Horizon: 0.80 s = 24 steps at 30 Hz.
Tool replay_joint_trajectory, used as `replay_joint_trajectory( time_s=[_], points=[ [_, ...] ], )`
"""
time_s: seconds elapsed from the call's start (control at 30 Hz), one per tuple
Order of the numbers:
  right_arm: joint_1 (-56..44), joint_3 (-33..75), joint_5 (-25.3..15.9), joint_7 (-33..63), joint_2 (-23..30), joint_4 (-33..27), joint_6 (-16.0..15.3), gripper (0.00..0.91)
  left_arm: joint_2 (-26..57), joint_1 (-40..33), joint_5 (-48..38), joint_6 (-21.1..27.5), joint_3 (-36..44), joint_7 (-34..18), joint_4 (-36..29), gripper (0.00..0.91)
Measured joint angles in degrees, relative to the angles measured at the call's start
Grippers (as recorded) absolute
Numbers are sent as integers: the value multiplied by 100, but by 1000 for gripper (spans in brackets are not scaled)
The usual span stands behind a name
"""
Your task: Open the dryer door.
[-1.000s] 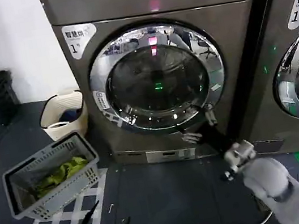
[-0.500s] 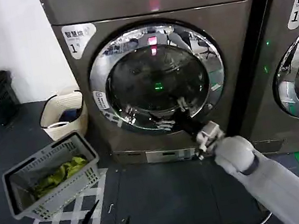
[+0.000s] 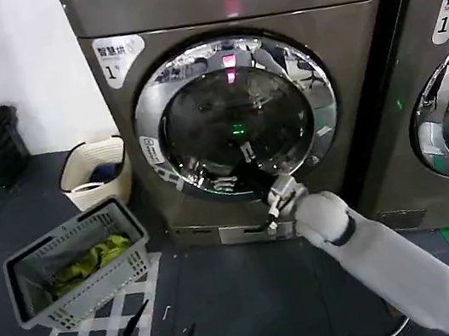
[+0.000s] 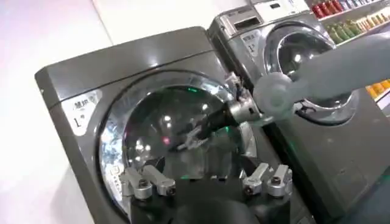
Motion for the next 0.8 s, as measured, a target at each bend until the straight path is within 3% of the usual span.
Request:
replay_joint_trajectory(
  time_s=[0.8],
  points=[
    [605,-513,-48,381,844,-935,-130,907,5,2,-6,-12,28,-3,-17,907]
  ],
)
